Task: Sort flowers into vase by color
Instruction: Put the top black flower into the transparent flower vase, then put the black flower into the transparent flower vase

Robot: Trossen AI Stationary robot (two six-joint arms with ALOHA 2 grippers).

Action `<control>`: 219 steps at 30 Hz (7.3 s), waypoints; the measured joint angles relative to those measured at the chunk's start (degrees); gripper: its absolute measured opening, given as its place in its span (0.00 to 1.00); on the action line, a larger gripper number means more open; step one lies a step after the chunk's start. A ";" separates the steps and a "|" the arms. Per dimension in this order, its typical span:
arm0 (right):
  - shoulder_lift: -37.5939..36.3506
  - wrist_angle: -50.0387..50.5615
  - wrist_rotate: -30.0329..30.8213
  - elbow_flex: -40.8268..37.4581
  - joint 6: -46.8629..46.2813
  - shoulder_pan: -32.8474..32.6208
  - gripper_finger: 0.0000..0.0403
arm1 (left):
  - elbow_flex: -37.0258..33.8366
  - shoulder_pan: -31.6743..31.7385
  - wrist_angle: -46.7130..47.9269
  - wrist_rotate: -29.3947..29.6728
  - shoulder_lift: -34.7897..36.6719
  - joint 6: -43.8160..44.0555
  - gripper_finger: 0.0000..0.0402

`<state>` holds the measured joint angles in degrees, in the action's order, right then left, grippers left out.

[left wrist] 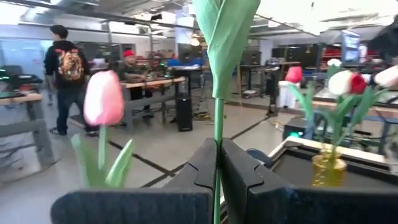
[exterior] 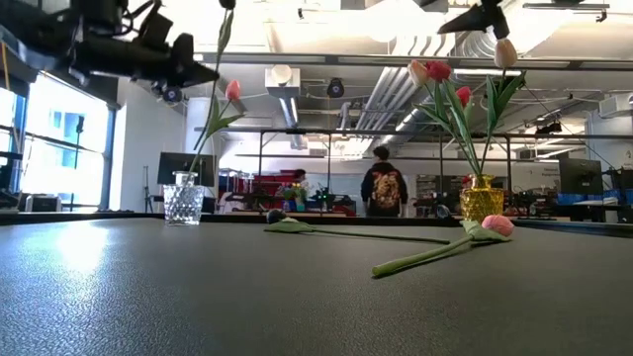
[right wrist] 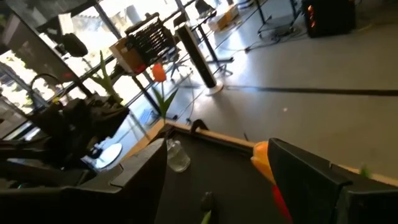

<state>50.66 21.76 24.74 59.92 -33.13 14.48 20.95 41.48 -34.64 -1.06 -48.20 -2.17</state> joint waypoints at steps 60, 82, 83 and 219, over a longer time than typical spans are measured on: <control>1.15 -0.40 -2.69 0.02 0.04 0.00 0.66 | -10.80 12.50 -11.12 4.45 -11.04 16.52 0.11; 1.15 -0.90 -2.94 0.00 1.74 0.31 0.66 | -10.71 7.97 -10.73 -12.39 3.51 19.41 0.34; 1.15 -0.87 -2.96 0.00 2.05 0.51 0.66 | -10.71 6.40 -9.85 -12.33 4.04 18.46 0.33; -11.26 9.79 -6.70 0.02 12.64 1.66 0.66 | 29.31 -28.03 7.86 0.67 -40.00 27.28 0.00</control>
<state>39.40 31.55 18.04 59.94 -20.49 16.14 50.26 13.45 -26.78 -0.40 -88.20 25.11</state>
